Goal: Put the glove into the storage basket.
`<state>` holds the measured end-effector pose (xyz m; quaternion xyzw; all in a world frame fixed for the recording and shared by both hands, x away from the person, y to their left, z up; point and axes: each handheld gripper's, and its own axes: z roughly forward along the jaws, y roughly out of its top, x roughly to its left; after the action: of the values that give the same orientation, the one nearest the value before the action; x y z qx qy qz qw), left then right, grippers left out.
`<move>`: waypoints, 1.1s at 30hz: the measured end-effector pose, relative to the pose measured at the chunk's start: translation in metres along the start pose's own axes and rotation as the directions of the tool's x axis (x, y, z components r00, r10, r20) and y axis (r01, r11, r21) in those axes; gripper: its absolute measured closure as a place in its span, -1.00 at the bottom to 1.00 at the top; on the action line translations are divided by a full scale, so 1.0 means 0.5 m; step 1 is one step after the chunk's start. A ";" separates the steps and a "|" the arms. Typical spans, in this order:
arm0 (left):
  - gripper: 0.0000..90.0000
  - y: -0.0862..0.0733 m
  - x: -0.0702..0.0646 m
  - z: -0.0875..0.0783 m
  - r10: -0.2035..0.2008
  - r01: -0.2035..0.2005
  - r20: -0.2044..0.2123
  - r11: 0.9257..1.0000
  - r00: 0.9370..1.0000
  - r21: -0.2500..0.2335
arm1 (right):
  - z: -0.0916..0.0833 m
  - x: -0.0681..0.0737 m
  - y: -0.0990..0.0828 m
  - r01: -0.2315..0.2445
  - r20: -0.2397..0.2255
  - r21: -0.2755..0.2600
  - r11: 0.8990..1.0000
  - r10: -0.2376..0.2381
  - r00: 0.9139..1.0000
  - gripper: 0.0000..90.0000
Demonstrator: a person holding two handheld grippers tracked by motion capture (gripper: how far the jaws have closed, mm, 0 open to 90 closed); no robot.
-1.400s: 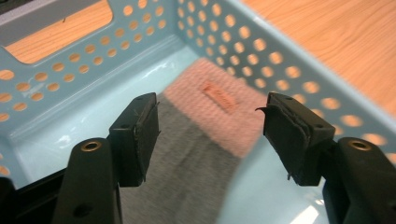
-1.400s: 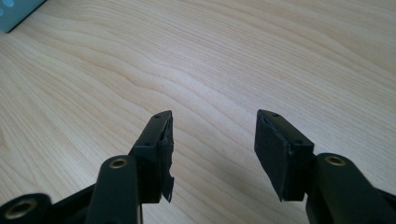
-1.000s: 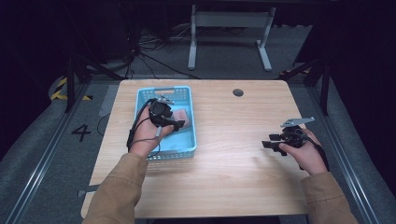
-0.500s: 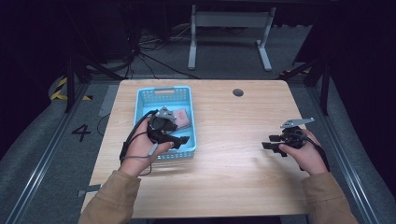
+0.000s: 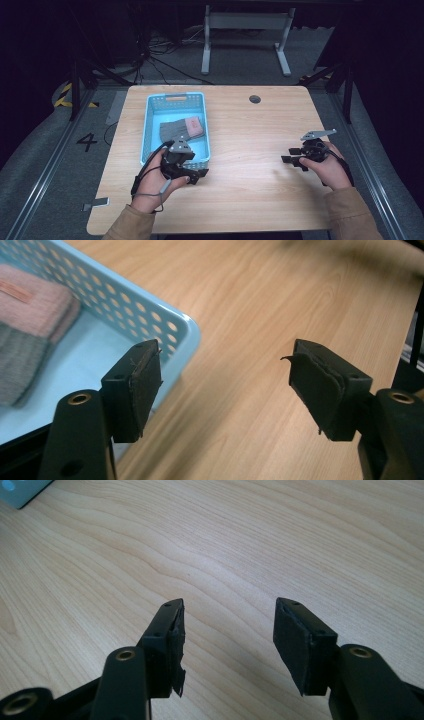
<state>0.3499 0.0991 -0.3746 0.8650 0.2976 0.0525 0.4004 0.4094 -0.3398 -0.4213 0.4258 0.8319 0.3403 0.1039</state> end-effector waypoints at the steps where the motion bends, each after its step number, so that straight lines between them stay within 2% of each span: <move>1: -0.34 -0.004 -0.005 0.007 0.002 -0.002 0.008 1.000 1.000 0.005 | -0.001 -0.001 -0.002 0.001 0.002 0.001 1.000 -0.001 1.000 0.06; 7: -0.33 -0.029 -0.032 0.051 0.018 -0.020 0.053 0.999 0.998 0.034 | -0.005 -0.001 -0.004 0.000 0.002 -0.008 1.000 0.000 1.000 0.06; 10: -0.32 -0.044 -0.033 0.066 0.034 -0.035 0.048 0.999 0.998 0.017 | -0.002 0.000 -0.004 0.003 0.001 -0.001 1.000 -0.003 1.000 0.06; 12: -0.31 -0.054 -0.034 0.073 0.058 -0.059 0.039 0.998 0.998 0.028 | 0.000 0.000 -0.004 0.005 -0.003 -0.002 1.000 -0.005 1.000 0.06; 15: -0.26 -0.072 -0.036 0.086 0.042 -0.044 0.057 0.999 0.997 0.027 | 0.003 -0.001 -0.006 0.003 -0.006 0.002 1.000 -0.003 1.000 0.06; 22: -0.22 -0.110 -0.033 0.119 0.015 -0.017 0.049 0.998 0.999 0.056 | 0.014 -0.002 -0.010 0.004 -0.012 0.017 1.000 -0.004 1.000 0.06; 23: -0.20 -0.113 -0.030 0.125 0.007 -0.009 0.039 0.999 0.999 0.051 | 0.014 -0.002 -0.011 0.006 -0.013 0.019 1.000 -0.005 1.000 0.05; 25: -0.20 -0.119 -0.025 0.137 -0.017 0.016 0.058 1.000 0.998 0.025 | 0.016 -0.002 -0.011 0.000 -0.013 0.021 1.000 0.000 1.000 0.05; 26: -0.19 -0.123 -0.023 0.144 -0.017 0.016 0.058 1.000 0.998 0.016 | 0.018 -0.002 -0.012 0.003 -0.014 0.023 1.000 -0.003 1.000 0.05; 28: -0.15 -0.124 -0.026 0.149 -0.008 0.007 0.024 1.000 1.000 0.028 | 0.021 -0.003 -0.013 0.007 -0.015 0.029 1.000 -0.007 1.000 0.05; 30: -0.16 -0.123 -0.028 0.150 -0.007 0.007 0.027 1.000 1.000 0.014 | 0.022 -0.003 -0.014 0.007 -0.012 0.027 1.000 -0.007 1.000 0.05; 33: -0.18 -0.123 -0.031 0.156 0.010 -0.010 0.019 0.999 1.000 0.035 | 0.027 -0.004 -0.016 0.010 -0.018 0.028 1.000 -0.009 1.000 0.05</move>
<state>0.3337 0.0698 -0.4696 0.8739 0.2905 0.0412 0.3877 0.4116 -0.3384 -0.4369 0.4201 0.8395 0.3319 0.0922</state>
